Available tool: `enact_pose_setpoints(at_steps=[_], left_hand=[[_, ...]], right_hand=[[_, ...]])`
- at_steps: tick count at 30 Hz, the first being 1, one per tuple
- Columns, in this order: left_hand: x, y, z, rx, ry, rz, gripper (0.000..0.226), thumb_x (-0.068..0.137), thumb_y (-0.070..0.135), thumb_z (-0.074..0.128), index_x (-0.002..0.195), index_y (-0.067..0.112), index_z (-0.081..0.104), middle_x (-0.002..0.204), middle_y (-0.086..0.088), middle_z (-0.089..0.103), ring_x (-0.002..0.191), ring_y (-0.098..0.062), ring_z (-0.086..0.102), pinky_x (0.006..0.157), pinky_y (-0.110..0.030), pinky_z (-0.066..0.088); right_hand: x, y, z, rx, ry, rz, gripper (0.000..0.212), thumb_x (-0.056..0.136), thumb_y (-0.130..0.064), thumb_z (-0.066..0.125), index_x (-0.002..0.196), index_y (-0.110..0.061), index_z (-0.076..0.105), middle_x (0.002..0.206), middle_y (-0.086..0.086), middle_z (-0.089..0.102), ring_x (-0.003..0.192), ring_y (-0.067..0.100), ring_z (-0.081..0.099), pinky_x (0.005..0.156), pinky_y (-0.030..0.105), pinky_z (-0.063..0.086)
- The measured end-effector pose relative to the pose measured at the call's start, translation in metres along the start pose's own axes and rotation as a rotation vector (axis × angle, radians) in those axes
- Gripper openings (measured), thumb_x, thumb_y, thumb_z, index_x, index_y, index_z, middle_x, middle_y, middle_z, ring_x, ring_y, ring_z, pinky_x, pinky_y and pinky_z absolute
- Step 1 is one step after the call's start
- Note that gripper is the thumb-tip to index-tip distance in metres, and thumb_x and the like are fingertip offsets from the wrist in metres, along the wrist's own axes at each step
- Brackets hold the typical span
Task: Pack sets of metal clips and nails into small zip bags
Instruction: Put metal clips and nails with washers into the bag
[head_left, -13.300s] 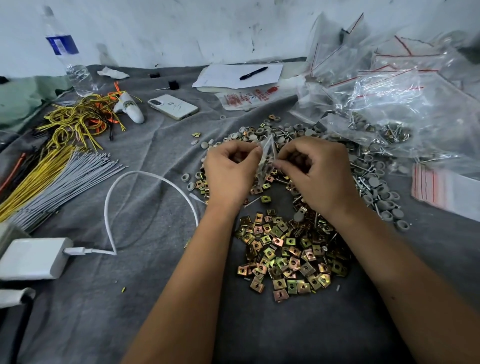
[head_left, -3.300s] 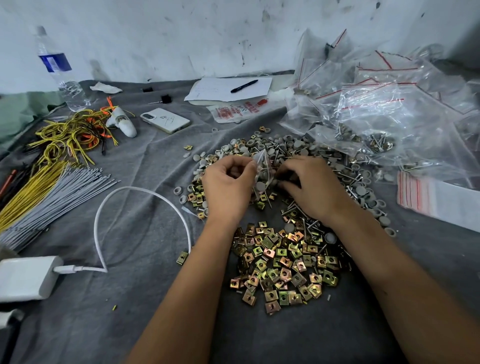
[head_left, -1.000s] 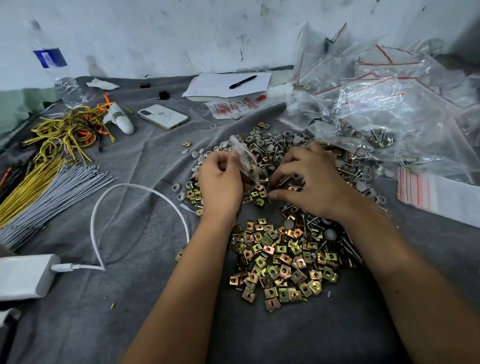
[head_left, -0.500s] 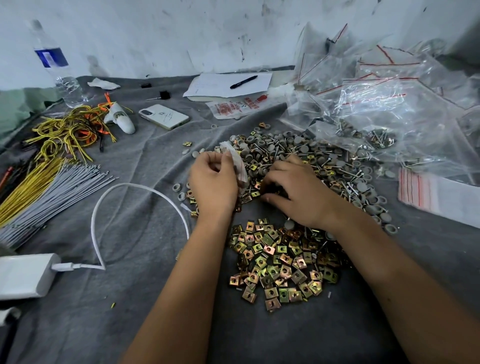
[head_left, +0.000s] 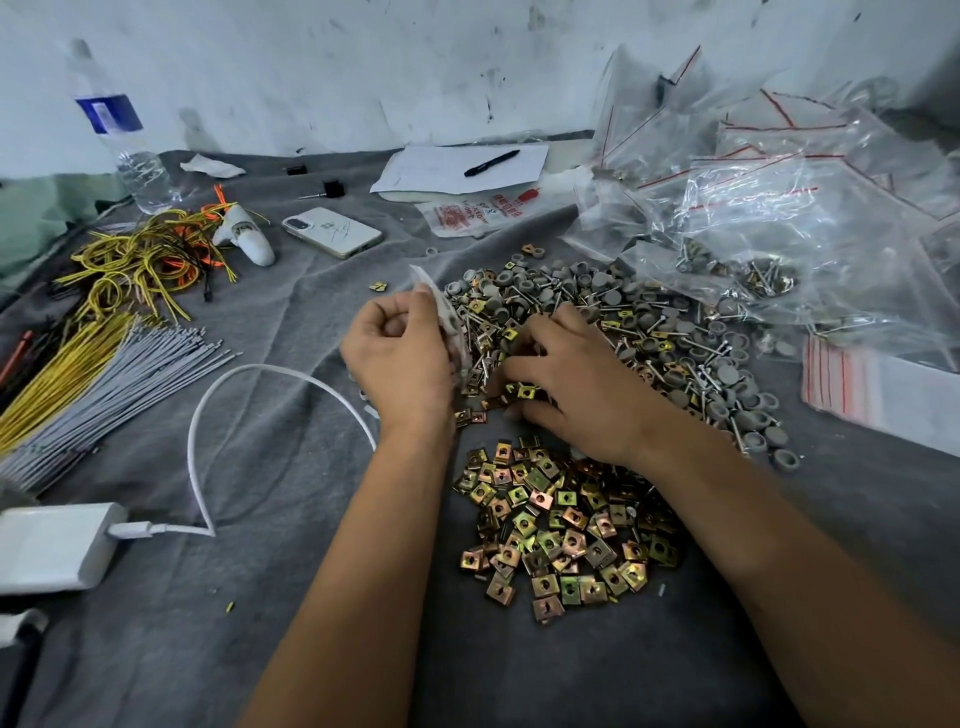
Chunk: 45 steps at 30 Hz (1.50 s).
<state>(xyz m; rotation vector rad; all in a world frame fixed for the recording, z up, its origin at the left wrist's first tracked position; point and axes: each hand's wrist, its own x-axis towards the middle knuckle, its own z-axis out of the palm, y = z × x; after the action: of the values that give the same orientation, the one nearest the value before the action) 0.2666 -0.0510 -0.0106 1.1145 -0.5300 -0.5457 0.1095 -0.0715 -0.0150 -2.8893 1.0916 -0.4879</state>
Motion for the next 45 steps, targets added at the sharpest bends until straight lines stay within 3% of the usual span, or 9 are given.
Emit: enact_pose_setpoints(at_steps=[6, 11, 18, 24, 29, 32, 38, 41, 45], left_hand=[[0.002, -0.004, -0.003, 0.045, -0.033, 0.011, 0.024, 0.098, 0.01, 0.066, 0.076, 0.011, 0.056, 0.049, -0.003, 0.054, 0.037, -0.017, 0.048, 0.038, -0.027, 0.041], [-0.001, -0.009, -0.003, 0.32, -0.128, 0.15, 0.018, 0.094, 0.024, 0.069, 0.076, 0.022, 0.063, 0.073, -0.017, 0.067, 0.067, -0.045, 0.064, 0.065, -0.062, 0.056], [-0.007, -0.01, -0.001, 0.55, -0.234, 0.32, 0.017, 0.098, 0.019, 0.067, 0.081, 0.019, 0.062, 0.071, 0.006, 0.065, 0.065, -0.013, 0.062, 0.061, -0.031, 0.049], [-0.01, -0.012, 0.001, 0.636, -0.328, 0.331, 0.015, 0.095, 0.017, 0.071, 0.082, 0.015, 0.065, 0.068, 0.006, 0.062, 0.061, -0.005, 0.056, 0.059, -0.025, 0.047], [-0.009, -0.01, -0.001, 0.599, -0.202, 0.343, 0.014, 0.094, 0.017, 0.071, 0.08, 0.018, 0.067, 0.069, 0.012, 0.064, 0.062, 0.001, 0.057, 0.059, -0.015, 0.042], [-0.008, -0.008, -0.001, 0.558, -0.15, 0.335, 0.018, 0.094, 0.015, 0.071, 0.078, 0.021, 0.065, 0.069, 0.012, 0.063, 0.062, 0.002, 0.057, 0.059, -0.011, 0.041], [-0.008, -0.008, -0.002, 0.548, -0.146, 0.305, 0.017, 0.094, 0.016, 0.071, 0.078, 0.021, 0.065, 0.069, 0.01, 0.064, 0.064, 0.001, 0.058, 0.06, -0.011, 0.043], [-0.008, -0.008, -0.002, 0.543, -0.135, 0.303, 0.017, 0.094, 0.017, 0.07, 0.078, 0.02, 0.064, 0.07, 0.009, 0.064, 0.064, -0.001, 0.059, 0.06, -0.013, 0.043], [-0.007, -0.01, -0.002, 0.537, -0.121, 0.295, 0.015, 0.096, 0.019, 0.068, 0.081, 0.019, 0.065, 0.072, 0.008, 0.066, 0.067, -0.011, 0.063, 0.064, -0.028, 0.051]], right_hand=[[0.002, -0.006, -0.002, 0.072, -0.028, -0.052, 0.022, 0.093, -0.028, 0.069, 0.114, -0.026, 0.067, 0.114, -0.001, 0.05, 0.115, 0.02, 0.035, 0.099, 0.045, 0.041], [0.001, -0.004, 0.005, 0.049, -0.008, -0.043, 0.016, 0.1, -0.024, 0.058, 0.112, -0.014, 0.063, 0.108, -0.002, 0.053, 0.109, 0.017, 0.038, 0.101, 0.036, 0.039], [-0.007, 0.003, -0.012, 0.551, 0.208, 0.192, 0.011, 0.1, -0.007, 0.059, 0.104, -0.016, 0.061, 0.089, -0.006, 0.07, 0.083, 0.006, 0.066, 0.072, 0.019, 0.05], [-0.009, 0.012, -0.015, 0.492, 0.207, 0.234, 0.023, 0.098, -0.005, 0.062, 0.109, -0.019, 0.077, 0.089, -0.014, 0.072, 0.077, -0.003, 0.063, 0.069, 0.003, 0.04], [-0.008, 0.012, -0.011, 0.251, -0.036, 0.15, 0.024, 0.093, -0.038, 0.072, 0.11, -0.02, 0.071, 0.101, -0.007, 0.064, 0.095, 0.011, 0.052, 0.089, 0.033, 0.044], [-0.007, 0.01, -0.011, 0.192, -0.141, 0.136, 0.036, 0.088, -0.046, 0.075, 0.114, -0.023, 0.066, 0.107, -0.005, 0.059, 0.107, 0.017, 0.048, 0.093, 0.036, 0.042], [-0.01, 0.013, -0.018, 0.168, -0.184, 0.141, 0.045, 0.074, -0.067, 0.074, 0.091, -0.028, 0.062, 0.094, -0.011, 0.055, 0.097, 0.014, 0.049, 0.083, 0.035, 0.045], [-0.009, 0.013, -0.02, 0.189, -0.254, 0.164, 0.035, 0.076, -0.062, 0.077, 0.074, -0.031, 0.062, 0.091, -0.014, 0.056, 0.095, 0.012, 0.05, 0.086, 0.04, 0.048], [-0.01, 0.013, -0.019, 0.241, -0.245, 0.118, 0.022, 0.084, -0.048, 0.077, 0.082, -0.031, 0.064, 0.095, -0.017, 0.052, 0.097, 0.008, 0.048, 0.088, 0.034, 0.044]])
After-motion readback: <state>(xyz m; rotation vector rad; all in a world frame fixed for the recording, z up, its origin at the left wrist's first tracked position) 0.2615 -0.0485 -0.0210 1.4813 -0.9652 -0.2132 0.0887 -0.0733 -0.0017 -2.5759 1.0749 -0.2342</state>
